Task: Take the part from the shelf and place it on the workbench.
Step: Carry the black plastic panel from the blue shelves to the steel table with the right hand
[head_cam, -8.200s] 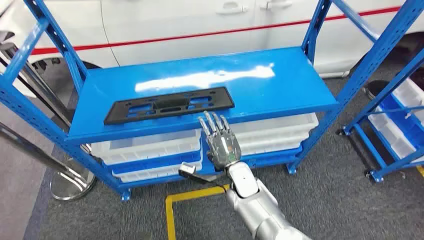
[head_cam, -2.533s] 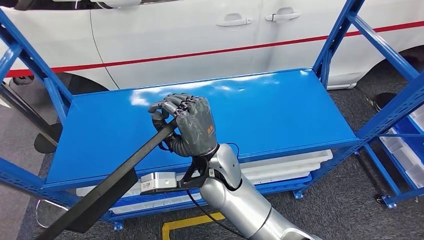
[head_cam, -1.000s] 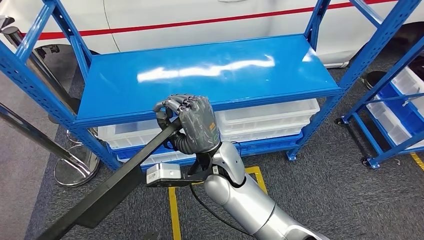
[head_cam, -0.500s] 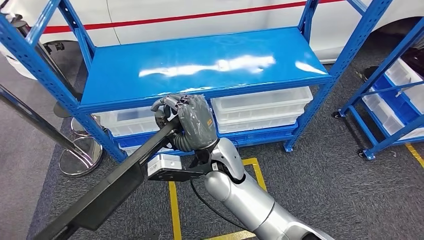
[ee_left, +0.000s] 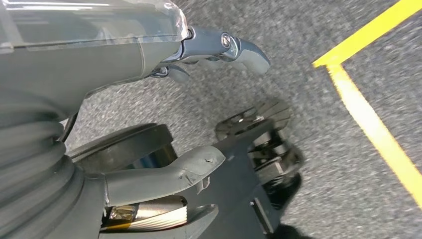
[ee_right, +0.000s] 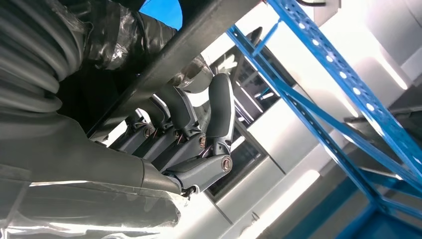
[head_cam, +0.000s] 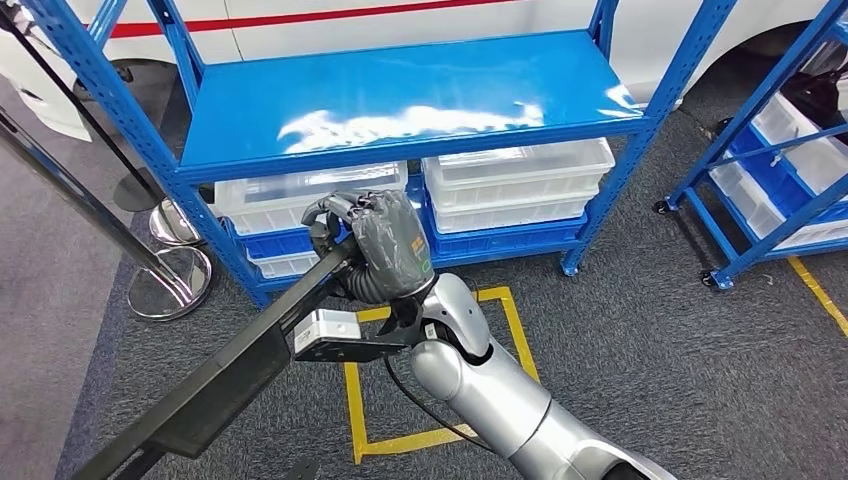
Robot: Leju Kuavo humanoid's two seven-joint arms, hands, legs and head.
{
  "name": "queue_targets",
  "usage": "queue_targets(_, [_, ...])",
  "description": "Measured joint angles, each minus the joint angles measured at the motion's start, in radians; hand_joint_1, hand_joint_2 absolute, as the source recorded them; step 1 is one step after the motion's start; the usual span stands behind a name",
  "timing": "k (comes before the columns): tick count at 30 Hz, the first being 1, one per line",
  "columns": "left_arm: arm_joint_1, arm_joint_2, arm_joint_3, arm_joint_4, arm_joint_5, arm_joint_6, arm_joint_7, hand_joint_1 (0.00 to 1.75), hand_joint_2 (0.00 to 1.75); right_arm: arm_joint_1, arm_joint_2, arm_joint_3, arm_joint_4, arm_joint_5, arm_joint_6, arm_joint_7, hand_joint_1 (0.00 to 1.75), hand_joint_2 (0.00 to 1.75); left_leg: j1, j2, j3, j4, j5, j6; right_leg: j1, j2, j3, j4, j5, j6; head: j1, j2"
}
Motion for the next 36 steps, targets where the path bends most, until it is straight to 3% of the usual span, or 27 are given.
queue_targets(1, [0.000, 0.000, 0.000, 0.000, 0.000, 0.000, 0.000, 0.00, 1.75, -0.001, 0.001, 0.001, 0.000, 0.001, 0.000, 0.000, 1.75, 1.75, 0.000, 0.000, -0.004, 0.000, 0.012, -0.006, 0.004, 0.001, 0.019, -0.035, -0.017, -0.006, 0.000, 0.000])
queue_targets(2, [0.001, 0.000, 0.001, 0.000, 0.000, 0.000, 0.000, 0.00, 1.75, -0.002, 0.002, 0.001, 0.000, 0.001, -0.001, 0.001, 1.75, 1.75, 0.002, 0.000, -0.006, -0.003, 0.025, -0.013, 0.006, 0.002, 0.016, -0.044, -0.016, -0.014, 0.000, 0.000])
queue_targets(3, [0.001, 0.000, 0.001, 0.000, 0.000, 0.000, -0.001, 0.00, 1.75, -0.003, 0.002, 0.002, 0.001, 0.001, -0.001, 0.001, 1.75, 1.75, 0.005, -0.002, -0.010, -0.003, 0.029, -0.019, 0.006, 0.000, 0.006, -0.041, -0.004, -0.022, 0.000, 0.000])
queue_targets(4, [0.002, 0.000, 0.002, 0.000, 0.000, 0.000, -0.001, 0.00, 1.75, -0.004, 0.002, 0.002, 0.002, 0.001, -0.001, 0.002, 1.75, 1.75, 0.007, -0.003, -0.018, 0.005, 0.014, -0.024, 0.005, -0.002, -0.005, -0.041, 0.008, -0.032, 0.000, 0.000])
queue_targets(5, [0.004, 0.000, 0.003, 0.000, 0.000, 0.000, -0.001, 0.00, 1.75, -0.004, 0.002, 0.002, 0.003, 0.002, -0.001, 0.002, 1.75, 1.75, 0.009, -0.005, -0.030, 0.030, -0.024, -0.028, 0.004, -0.005, -0.019, -0.043, 0.023, -0.041, 0.001, 0.000])
queue_targets(6, [0.005, 0.000, 0.004, 0.000, -0.001, 0.000, -0.001, 0.00, 1.75, -0.004, 0.003, 0.003, 0.004, 0.005, -0.004, 0.003, 1.75, 1.75, 0.011, -0.006, -0.044, 0.076, -0.082, -0.031, 0.003, -0.007, -0.035, -0.044, 0.039, -0.048, 0.000, 0.000])
queue_targets(8, [0.006, 0.000, 0.005, 0.000, -0.002, 0.000, -0.002, 0.00, 1.75, -0.004, 0.004, 0.003, 0.005, 0.025, -0.017, 0.010, 1.75, 1.75, 0.011, -0.005, -0.066, 0.204, -0.185, -0.036, 0.007, -0.007, -0.072, -0.043, 0.071, -0.054, 0.000, 0.000])
queue_targets(9, [0.006, 0.000, 0.006, 0.000, -0.003, 0.000, -0.002, 0.00, 1.75, -0.004, 0.004, 0.003, 0.006, 0.044, -0.031, 0.018, 1.75, 1.75, 0.011, -0.005, -0.067, 0.261, -0.199, -0.037, 0.009, -0.008, -0.092, -0.043, 0.087, -0.054, 0.000, 0.000])
queue_targets(10, [0.006, 0.000, 0.007, 0.000, -0.005, 0.000, -0.002, 0.00, 1.75, -0.004, 0.004, 0.003, 0.008, 0.069, -0.048, 0.027, 1.75, 1.75, 0.011, -0.005, -0.058, 0.296, -0.186, -0.036, 0.011, -0.009, -0.112, -0.042, 0.103, -0.054, 0.000, 0.000])
queue_targets(12, [0.005, 0.000, 0.011, 0.000, -0.010, 0.000, -0.002, 0.00, 1.75, -0.004, 0.003, 0.002, 0.016, 0.118, -0.084, 0.048, 1.75, 1.75, 0.009, -0.006, 0.004, 0.277, -0.132, -0.028, 0.015, -0.010, -0.154, -0.042, 0.136, -0.052, 0.000, 0.000])
queue_targets(13, [0.004, 0.000, 0.012, 0.000, -0.011, -0.001, -0.002, 0.00, 1.75, -0.004, 0.003, 0.001, 0.019, 0.136, -0.097, 0.057, 1.75, 1.75, 0.007, -0.006, 0.065, 0.218, -0.129, -0.021, 0.016, -0.009, -0.171, -0.041, 0.151, -0.050, 0.000, 0.000])
queue_targets(15, [-0.001, 0.000, 0.013, 0.000, -0.015, -0.003, -0.002, 0.00, 1.75, -0.006, 0.000, -0.008, 0.024, 0.156, -0.116, 0.069, 1.75, 1.75, -0.002, -0.007, 0.189, 0.061, -0.173, -0.010, 0.017, -0.009, -0.193, -0.041, 0.179, -0.043, 0.000, 0.000])
queue_targets(16, [-0.003, 0.000, 0.013, -0.001, -0.017, -0.005, -0.001, 0.00, 1.75, -0.007, -0.001, -0.015, 0.027, 0.161, -0.121, 0.072, 1.75, 1.75, -0.007, -0.007, 0.226, 0.006, -0.193, -0.006, 0.016, -0.010, -0.198, -0.042, 0.192, -0.038, 0.000, 0.000])
queue_targets(18, [-0.006, 0.000, 0.014, -0.001, -0.020, -0.008, -0.001, 0.00, 1.75, -0.010, -0.005, -0.029, 0.034, 0.163, -0.127, 0.076, 1.75, 1.75, -0.010, -0.005, 0.230, -0.025, -0.188, -0.001, 0.013, -0.012, -0.204, -0.051, 0.216, -0.026, 0.000, 0.000])
queue_targets(19, [-0.006, 0.000, 0.014, 0.000, -0.021, -0.009, 0.000, 0.00, 1.75, -0.011, -0.007, -0.036, 0.038, 0.163, -0.127, 0.078, 1.75, 1.75, -0.009, -0.003, 0.222, -0.030, -0.174, 0.005, 0.011, -0.011, -0.209, -0.049, 0.211, -0.021, 0.000, 0.000])
queue_targets(20, [-0.007, 0.000, 0.014, 0.000, -0.022, -0.011, 0.000, 0.00, 1.75, -0.012, -0.010, -0.044, 0.042, 0.163, -0.127, 0.079, 1.75, 1.75, -0.007, 0.000, 0.211, -0.033, -0.159, 0.012, 0.010, -0.009, -0.219, -0.032, 0.184, -0.016, 0.000, 0.000])
queue_targets(23, [-0.008, 0.000, 0.014, 0.000, -0.028, -0.012, 0.000, 0.00, 1.75, -0.014, -0.017, -0.065, 0.052, 0.163, -0.126, 0.080, 1.75, 1.75, -0.005, 0.004, 0.158, -0.033, -0.112, 0.025, 0.004, -0.005, -0.267, 0.132, 0.029, -0.004, 0.001, 0.000])
queue_targets(24, [-0.008, 0.000, 0.014, 0.000, -0.030, -0.012, -0.001, 0.00, 1.75, -0.014, -0.018, -0.069, 0.054, 0.163, -0.125, 0.079, 1.75, 1.75, -0.005, 0.004, 0.138, -0.032, -0.099, 0.024, 0.003, -0.004, -0.276, 0.195, 0.007, -0.001, 0.001, 0.000])
queue_targets(25, [-0.008, 0.000, 0.014, 0.000, -0.030, -0.011, -0.004, 0.00, 1.75, -0.014, -0.020, -0.072, 0.057, 0.163, -0.122, 0.079, 1.75, 1.75, -0.005, 0.004, 0.118, -0.031, -0.086, 0.023, 0.002, -0.004, -0.275, 0.238, 0.016, 0.001, 0.001, 0.000])
queue_targets(26, [-0.008, 0.000, 0.014, 0.000, -0.030, -0.011, -0.008, 0.00, 1.75, -0.014, -0.021, -0.074, 0.060, 0.162, -0.119, 0.078, 1.75, 1.75, -0.005, 0.004, 0.096, -0.028, -0.073, 0.020, 0.000, -0.004, -0.264, 0.257, 0.046, 0.002, 0.001, 0.000])
queue_targets(27, [-0.008, 0.000, 0.014, 0.000, -0.031, -0.010, -0.013, 0.00, 1.75, -0.014, -0.023, -0.075, 0.062, 0.162, -0.114, 0.076, 1.75, 1.75, -0.004, 0.005, 0.074, -0.024, -0.060, 0.017, -0.001, -0.005, -0.235, 0.245, 0.082, 0.003, 0.001, 0.000])
queue_targets(28, [-0.008, 0.000, 0.014, 0.000, -0.032, -0.008, -0.017, 0.00, 1.75, -0.014, -0.024, -0.075, 0.063, 0.161, -0.109, 0.075, 1.75, 1.75, -0.004, 0.005, 0.055, -0.018, -0.049, 0.012, -0.002, -0.005, -0.188, 0.202, 0.096, 0.001, 0.000, 0.000])
queue_targets(29, [-0.009, 0.000, 0.014, 0.000, -0.033, -0.007, -0.019, 0.00, 1.75, -0.015, -0.024, -0.075, 0.064, 0.160, -0.104, 0.072, 1.75, 1.75, -0.005, 0.005, 0.039, -0.010, -0.040, 0.008, 0.000, -0.005, -0.127, 0.133, 0.082, -0.001, 0.000, 0.000])
queue_targets(31, [-0.009, 0.000, 0.014, 0.000, -0.035, -0.006, -0.023, 0.00, 1.75, -0.017, -0.023, -0.075, 0.065, 0.158, -0.095, 0.065, 1.75, 1.75, -0.007, 0.004, 0.021, 0.006, -0.027, -0.003, 0.003, -0.004, -0.032, 0.007, 0.015, -0.012, 0.000, 0.000])
queue_targets(32, [-0.010, 0.000, 0.014, 0.000, -0.036, -0.006, -0.025, 0.00, 1.75, -0.018, -0.023, -0.075, 0.065, 0.156, -0.090, 0.063, 1.75, 1.75, -0.007, 0.004, 0.018, 0.009, -0.020, -0.009, 0.006, -0.004, -0.013, -0.026, -0.005, -0.019, 0.000, 0.000])
queue_targets(34, [-0.010, 0.000, 0.014, 0.000, -0.037, -0.005, -0.026, 0.00, 1.75, -0.020, -0.023, -0.075, 0.067, 0.154, -0.083, 0.061, 1.75, 1.75, -0.002, 0.003, 0.012, 0.013, -0.014, -0.021, 0.007, -0.005, -0.015, -0.033, 0.002, -0.035, 0.000, 0.000])
queue_targets(36, [-0.009, 0.000, 0.014, 0.000, -0.039, -0.004, -0.027, 0.00, 1.75, -0.022, -0.023, -0.075, 0.069, 0.154, -0.077, 0.060, 1.75, 1.75, 0.002, 0.002, -0.011, 0.066, -0.062, -0.032, 0.005, -0.009, -0.026, -0.035, 0.020, -0.049, 0.000, 0.000])
